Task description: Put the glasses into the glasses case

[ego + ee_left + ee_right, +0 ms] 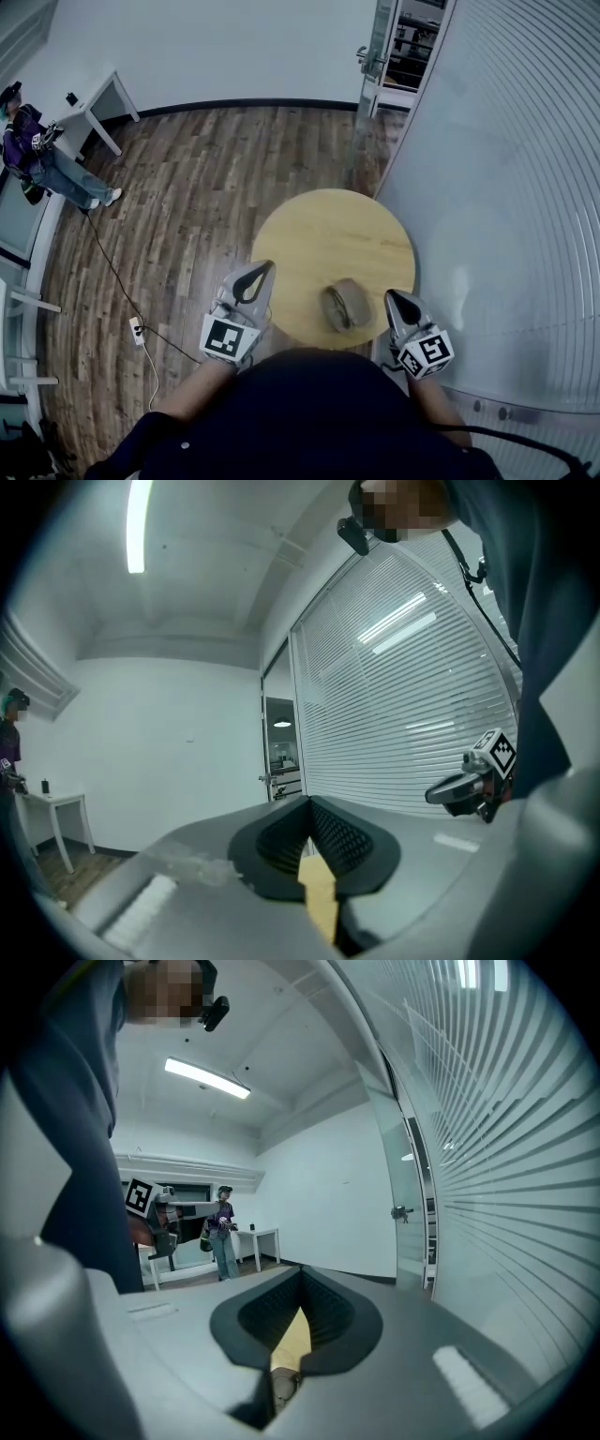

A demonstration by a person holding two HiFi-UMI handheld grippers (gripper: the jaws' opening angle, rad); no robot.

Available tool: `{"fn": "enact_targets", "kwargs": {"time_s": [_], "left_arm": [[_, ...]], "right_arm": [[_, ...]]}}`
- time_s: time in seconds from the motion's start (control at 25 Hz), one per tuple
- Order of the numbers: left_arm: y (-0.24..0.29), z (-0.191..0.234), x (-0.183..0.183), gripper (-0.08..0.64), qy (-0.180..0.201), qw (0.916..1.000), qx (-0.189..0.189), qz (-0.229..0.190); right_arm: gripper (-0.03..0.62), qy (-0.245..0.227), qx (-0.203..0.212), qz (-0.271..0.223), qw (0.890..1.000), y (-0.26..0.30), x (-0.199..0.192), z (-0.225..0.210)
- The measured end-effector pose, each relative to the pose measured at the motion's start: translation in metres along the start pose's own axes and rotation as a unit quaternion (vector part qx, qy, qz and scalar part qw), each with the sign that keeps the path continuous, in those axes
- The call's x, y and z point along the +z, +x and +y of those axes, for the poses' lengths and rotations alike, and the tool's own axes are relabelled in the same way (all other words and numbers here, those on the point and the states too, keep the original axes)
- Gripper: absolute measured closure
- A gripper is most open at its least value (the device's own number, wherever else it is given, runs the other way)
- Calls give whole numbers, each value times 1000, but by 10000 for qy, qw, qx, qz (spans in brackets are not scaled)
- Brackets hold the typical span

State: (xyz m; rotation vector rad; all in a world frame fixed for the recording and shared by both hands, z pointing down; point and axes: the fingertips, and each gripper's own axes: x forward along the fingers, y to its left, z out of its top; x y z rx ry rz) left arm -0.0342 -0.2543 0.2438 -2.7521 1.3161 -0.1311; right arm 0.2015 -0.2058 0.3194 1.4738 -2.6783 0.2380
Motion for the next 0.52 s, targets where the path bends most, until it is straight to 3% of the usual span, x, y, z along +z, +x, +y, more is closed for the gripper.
{"fn": "enact_targets", "kwargs": {"time_s": [0.52], "left_arm": [[-2,9,4,554,-25,9999,157,-27]], "right_arm": [[583,164,-29,311,9994,9,-19,-7]]}}
